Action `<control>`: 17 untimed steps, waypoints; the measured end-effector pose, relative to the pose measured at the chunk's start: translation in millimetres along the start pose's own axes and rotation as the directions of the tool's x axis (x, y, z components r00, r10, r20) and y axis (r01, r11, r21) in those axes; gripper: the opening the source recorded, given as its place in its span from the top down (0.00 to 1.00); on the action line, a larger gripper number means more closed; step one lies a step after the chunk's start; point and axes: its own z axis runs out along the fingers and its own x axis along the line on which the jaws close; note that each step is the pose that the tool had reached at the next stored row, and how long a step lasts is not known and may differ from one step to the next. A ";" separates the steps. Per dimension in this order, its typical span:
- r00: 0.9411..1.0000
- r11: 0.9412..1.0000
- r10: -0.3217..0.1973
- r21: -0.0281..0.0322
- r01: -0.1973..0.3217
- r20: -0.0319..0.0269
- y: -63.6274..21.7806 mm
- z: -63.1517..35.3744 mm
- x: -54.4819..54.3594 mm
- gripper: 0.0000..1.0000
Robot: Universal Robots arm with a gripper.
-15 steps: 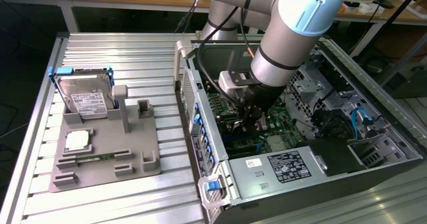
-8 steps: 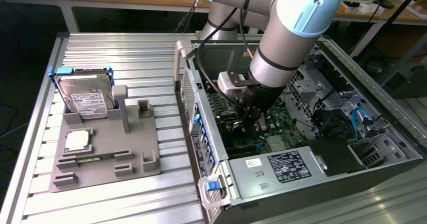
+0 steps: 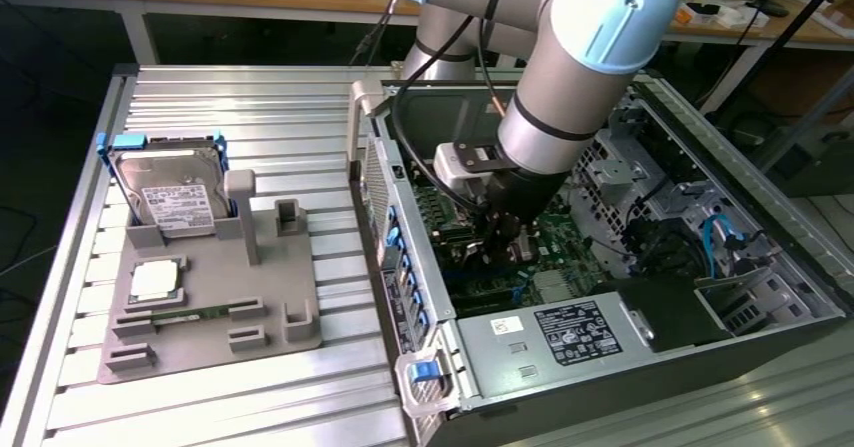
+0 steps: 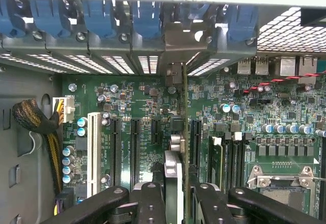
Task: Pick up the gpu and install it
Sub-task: 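Insert the gpu into the slot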
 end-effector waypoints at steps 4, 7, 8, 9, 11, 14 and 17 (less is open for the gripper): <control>1.000 1.000 0.000 0.000 0.000 0.000 0.1 -1.5 -0.2 0.73; 1.000 1.000 0.000 0.000 0.000 -0.002 0.3 -3.5 -0.3 0.73; 1.000 1.000 0.000 0.000 0.000 -0.003 0.3 -4.8 -0.3 0.73; 1.000 1.000 0.000 0.000 0.000 -0.005 0.4 -6.9 -0.4 0.73; 1.000 1.000 0.000 0.000 0.000 -0.007 0.5 -10.6 -0.5 0.73; 1.000 1.000 0.000 0.000 0.000 -0.008 0.5 -11.4 -0.6 0.73; 1.000 1.000 0.001 0.000 -0.001 -0.008 0.6 -11.5 -0.6 0.73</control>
